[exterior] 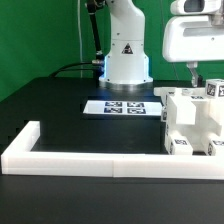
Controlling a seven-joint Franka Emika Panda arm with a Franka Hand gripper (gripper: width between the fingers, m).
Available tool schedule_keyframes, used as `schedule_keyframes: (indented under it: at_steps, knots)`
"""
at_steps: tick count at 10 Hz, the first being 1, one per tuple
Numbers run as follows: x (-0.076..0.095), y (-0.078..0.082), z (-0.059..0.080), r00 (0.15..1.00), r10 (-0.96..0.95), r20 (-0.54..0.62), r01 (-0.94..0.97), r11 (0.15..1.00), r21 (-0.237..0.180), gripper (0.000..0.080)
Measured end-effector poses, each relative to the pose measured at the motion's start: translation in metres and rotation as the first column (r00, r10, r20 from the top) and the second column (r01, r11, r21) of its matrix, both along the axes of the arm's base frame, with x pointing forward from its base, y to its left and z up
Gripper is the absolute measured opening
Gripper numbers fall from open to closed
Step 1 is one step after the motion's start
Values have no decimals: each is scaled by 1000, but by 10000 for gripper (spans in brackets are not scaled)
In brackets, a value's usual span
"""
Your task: Assemble chair
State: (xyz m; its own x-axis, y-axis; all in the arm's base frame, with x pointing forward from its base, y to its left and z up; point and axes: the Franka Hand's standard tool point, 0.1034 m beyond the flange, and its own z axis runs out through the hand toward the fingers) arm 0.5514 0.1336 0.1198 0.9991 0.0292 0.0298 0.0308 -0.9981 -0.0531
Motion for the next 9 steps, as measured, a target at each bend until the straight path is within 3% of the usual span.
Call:
schedule_keyframes:
  at_steps: [4, 5, 6, 8, 9]
  knots:
    - [0, -2, 0, 975, 222, 10, -222, 975, -20, 649]
    - [0, -3, 0, 964, 265, 11, -264, 964, -24, 552]
    - [0, -3, 0, 964, 264, 11, -264, 964, -24, 552]
    - [0, -3, 0, 969, 248, 10, -248, 969, -22, 285]
    - [0, -3, 0, 973, 229, 10, -228, 973, -22, 285]
